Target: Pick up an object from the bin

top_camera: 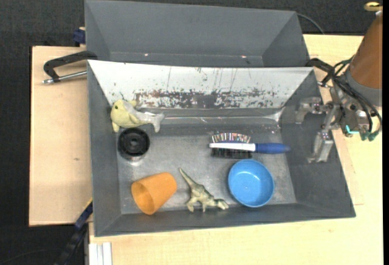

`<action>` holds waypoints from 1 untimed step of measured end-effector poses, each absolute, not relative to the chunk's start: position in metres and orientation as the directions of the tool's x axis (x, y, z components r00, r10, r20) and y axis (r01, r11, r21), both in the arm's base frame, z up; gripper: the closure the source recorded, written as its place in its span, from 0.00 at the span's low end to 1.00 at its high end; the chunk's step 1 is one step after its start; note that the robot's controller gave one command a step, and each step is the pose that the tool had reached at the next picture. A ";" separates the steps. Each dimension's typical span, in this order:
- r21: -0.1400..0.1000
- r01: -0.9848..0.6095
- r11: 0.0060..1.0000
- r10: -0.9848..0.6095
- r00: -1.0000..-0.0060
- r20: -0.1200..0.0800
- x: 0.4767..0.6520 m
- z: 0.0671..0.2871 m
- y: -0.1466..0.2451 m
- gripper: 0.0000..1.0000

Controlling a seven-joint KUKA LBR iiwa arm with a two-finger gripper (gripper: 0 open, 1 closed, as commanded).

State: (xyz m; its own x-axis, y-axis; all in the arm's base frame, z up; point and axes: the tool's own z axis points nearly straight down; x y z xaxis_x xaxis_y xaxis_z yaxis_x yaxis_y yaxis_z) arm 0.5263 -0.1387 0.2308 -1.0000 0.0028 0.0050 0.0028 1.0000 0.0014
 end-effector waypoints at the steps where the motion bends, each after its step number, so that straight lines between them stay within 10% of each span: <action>1: 0.004 -0.005 1.000 -0.005 -1.000 0.006 0.519 0.160 -0.080 0.00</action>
Offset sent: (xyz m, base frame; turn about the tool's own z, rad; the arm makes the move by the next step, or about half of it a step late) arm -0.0069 0.0537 -0.0670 -0.0023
